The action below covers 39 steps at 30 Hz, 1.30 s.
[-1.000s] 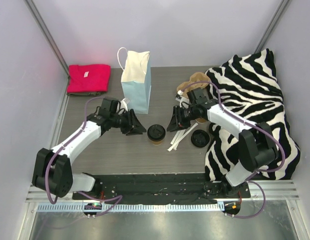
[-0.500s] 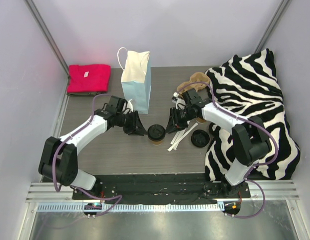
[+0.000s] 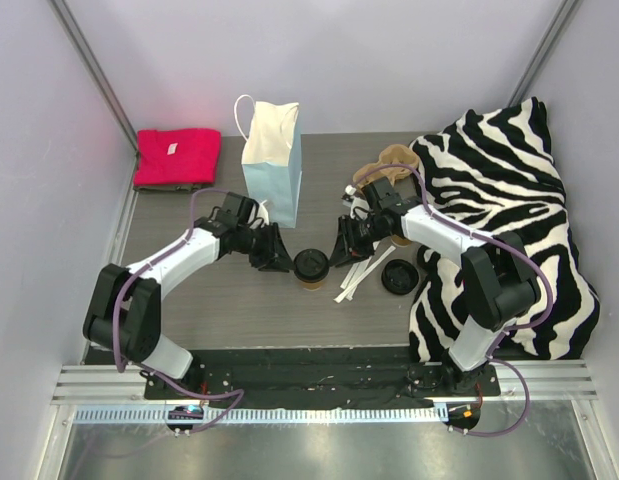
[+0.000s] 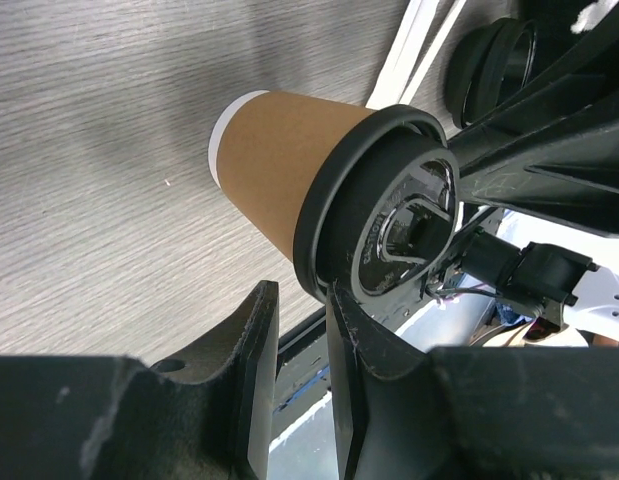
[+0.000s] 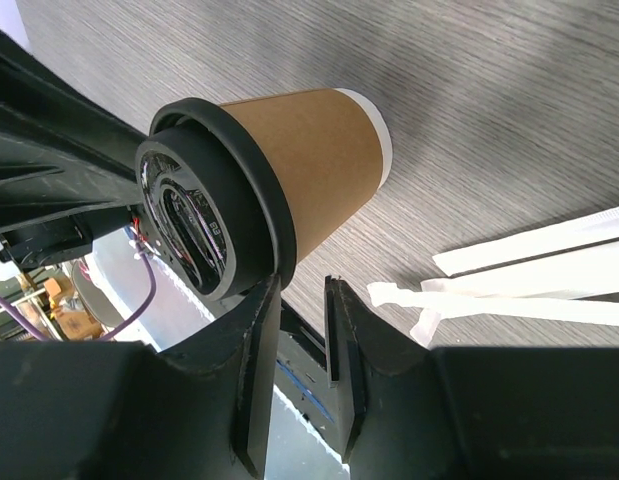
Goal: Pack the takeout coffee
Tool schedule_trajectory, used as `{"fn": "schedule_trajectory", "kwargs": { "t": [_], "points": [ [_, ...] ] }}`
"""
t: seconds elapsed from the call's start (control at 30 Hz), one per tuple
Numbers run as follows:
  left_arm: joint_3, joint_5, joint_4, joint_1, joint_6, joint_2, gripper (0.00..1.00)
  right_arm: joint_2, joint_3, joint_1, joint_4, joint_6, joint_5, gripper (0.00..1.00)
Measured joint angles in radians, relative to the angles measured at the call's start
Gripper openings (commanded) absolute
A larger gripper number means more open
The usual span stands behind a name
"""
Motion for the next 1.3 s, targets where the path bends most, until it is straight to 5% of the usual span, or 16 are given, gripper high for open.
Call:
{"fn": "schedule_trajectory", "kwargs": {
  "t": [0.4, 0.7, 1.3],
  "points": [
    [0.0, 0.0, 0.017, -0.005, -0.001, 0.018, 0.3, 0.0, 0.009, 0.009, 0.001, 0.006, -0.015, 0.36],
    [0.0, 0.0, 0.027, -0.006, -0.005, 0.025, 0.27, 0.013, 0.01, 0.011, 0.002, 0.003, -0.016, 0.22],
    [0.013, 0.066, 0.033, 0.01, -0.036, 0.071, 0.05, 0.033, 0.027, 0.011, -0.014, -0.003, -0.028, 0.09]
  ]
}}
